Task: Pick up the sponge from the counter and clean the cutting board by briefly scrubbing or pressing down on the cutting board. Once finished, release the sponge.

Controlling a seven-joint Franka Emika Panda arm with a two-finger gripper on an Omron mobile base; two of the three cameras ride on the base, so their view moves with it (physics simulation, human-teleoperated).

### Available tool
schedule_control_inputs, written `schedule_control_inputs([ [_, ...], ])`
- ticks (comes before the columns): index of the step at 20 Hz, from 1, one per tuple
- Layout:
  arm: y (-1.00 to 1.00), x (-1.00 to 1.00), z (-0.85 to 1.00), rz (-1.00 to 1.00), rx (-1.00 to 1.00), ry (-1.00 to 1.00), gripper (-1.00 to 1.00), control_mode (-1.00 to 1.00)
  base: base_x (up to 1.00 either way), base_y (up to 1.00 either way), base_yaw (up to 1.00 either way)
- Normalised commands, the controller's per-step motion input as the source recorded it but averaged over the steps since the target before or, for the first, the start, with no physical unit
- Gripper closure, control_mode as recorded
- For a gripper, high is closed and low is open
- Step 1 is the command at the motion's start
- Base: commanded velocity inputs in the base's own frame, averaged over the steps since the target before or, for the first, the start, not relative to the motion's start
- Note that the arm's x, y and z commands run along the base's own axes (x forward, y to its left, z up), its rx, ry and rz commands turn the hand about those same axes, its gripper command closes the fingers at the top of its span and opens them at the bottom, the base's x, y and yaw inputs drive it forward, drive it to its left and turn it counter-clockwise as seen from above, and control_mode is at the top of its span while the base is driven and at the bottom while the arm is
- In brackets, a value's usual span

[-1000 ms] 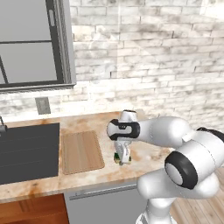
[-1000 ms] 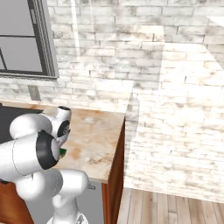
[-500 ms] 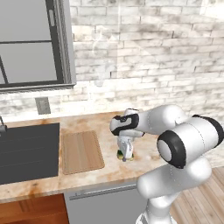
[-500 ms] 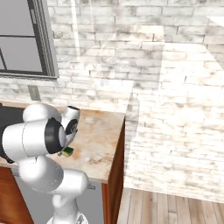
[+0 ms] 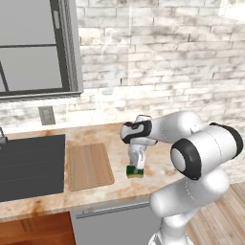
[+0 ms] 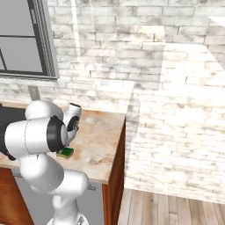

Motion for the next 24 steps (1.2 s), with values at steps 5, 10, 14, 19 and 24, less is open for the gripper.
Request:
schedule_control_inputs([
  [5, -0.16, -0.03, 0.58, 0.00, 0.00, 0.00, -1.00, -1.00, 0.00, 0.00, 0.00],
  [10, -0.23, -0.37, 0.71, 0.00, 0.00, -0.02, -1.00, -1.00, 0.00, 0.00, 0.00],
  [14, -0.07, -0.72, 0.67, -0.11, 0.00, -0.03, -1.00, -1.00, 0.00, 0.00, 0.00],
  [19, 0.00, -0.93, 0.42, -0.13, 0.00, 0.00, -1.00, -1.00, 0.00, 0.00, 0.00],
  [24, 0.00, -1.00, 0.34, -0.13, 0.01, -0.03, -1.00, -1.00, 0.00, 0.00, 0.00],
])
